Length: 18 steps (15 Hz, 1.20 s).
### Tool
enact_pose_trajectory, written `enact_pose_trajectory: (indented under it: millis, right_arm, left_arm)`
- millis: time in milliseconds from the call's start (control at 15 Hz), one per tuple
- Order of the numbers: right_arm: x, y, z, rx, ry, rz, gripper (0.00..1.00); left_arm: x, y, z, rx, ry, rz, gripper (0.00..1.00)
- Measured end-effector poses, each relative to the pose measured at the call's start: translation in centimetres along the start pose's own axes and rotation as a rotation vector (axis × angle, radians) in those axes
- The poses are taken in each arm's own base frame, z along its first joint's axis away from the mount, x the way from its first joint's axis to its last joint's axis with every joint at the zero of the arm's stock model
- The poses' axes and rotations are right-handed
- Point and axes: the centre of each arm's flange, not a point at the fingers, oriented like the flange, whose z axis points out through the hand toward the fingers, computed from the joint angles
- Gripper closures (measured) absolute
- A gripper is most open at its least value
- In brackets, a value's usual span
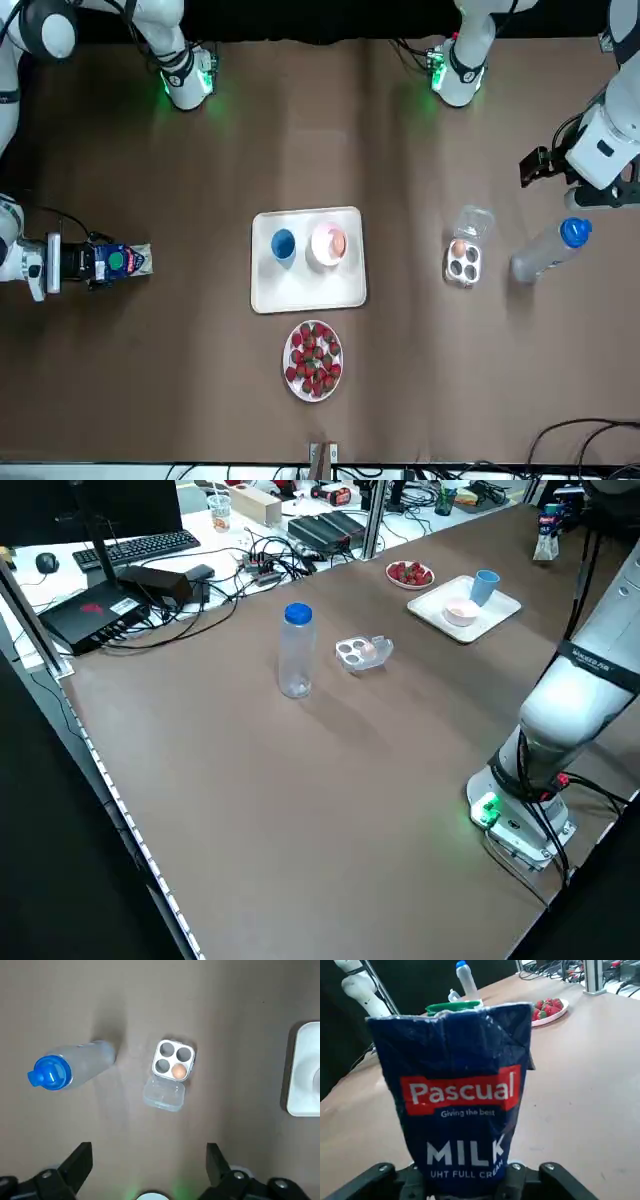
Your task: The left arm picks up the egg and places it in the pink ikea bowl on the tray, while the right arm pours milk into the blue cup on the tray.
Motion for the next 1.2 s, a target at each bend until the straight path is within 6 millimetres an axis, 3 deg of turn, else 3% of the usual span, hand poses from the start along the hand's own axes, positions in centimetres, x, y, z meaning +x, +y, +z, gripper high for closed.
enact_pose_trajectory:
  millis: [333,733,933,1200]
  right_arm:
    - [-3.7,-0.4,0.1,-0.001,0.058,-0.017,0.7]
    - [-5.3,-0.5,0.4,-0.005,0.089,-0.048,0.7]
    - [-5.3,-0.5,0.4,-0.005,0.09,-0.049,0.49]
    - [-5.2,-0.6,0.5,0.007,0.1,-0.049,0.07]
  left_arm:
    - [-0.1,0.3,-0.1,0.0,0.001,0.005,0.0]
    - [-0.1,0.2,-0.1,0.0,0.002,0.005,0.0]
    - [-0.1,0.2,-0.1,0.0,0.002,0.004,0.0]
    - [-0.1,0.2,-0.1,0.0,0.003,0.004,0.0]
